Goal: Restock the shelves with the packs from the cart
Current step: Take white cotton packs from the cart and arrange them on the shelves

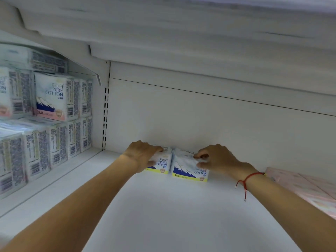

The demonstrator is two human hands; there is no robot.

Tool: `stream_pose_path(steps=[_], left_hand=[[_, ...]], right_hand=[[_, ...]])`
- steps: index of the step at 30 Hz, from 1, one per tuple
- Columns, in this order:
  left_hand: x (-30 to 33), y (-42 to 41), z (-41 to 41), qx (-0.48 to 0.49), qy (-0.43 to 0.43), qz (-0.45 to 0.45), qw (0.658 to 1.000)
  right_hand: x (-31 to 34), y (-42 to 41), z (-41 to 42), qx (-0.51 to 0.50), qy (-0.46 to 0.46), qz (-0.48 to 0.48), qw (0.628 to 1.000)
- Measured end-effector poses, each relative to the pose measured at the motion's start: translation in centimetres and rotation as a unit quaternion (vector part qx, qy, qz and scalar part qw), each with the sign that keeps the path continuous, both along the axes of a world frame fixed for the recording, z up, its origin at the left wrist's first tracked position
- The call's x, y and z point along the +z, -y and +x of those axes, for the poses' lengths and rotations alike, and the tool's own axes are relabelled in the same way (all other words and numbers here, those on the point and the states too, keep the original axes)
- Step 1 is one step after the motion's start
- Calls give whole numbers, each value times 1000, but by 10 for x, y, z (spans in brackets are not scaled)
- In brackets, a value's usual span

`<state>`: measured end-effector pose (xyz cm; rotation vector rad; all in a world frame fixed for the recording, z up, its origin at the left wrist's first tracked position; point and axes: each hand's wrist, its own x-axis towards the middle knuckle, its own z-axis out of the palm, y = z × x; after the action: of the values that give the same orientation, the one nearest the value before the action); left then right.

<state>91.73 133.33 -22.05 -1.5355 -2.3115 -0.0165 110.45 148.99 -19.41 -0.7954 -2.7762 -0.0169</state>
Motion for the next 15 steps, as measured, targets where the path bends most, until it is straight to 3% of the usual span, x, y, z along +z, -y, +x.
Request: stream_pose_path(steps=[4, 15], left_hand=[[2, -9, -4, -2, 42, 17, 999], [-7, -9, -8, -24, 48, 36, 998]], right_hand=[[3, -1, -5, -7, -4, 2, 1000], [-9, 7, -12, -35, -34, 36, 998]])
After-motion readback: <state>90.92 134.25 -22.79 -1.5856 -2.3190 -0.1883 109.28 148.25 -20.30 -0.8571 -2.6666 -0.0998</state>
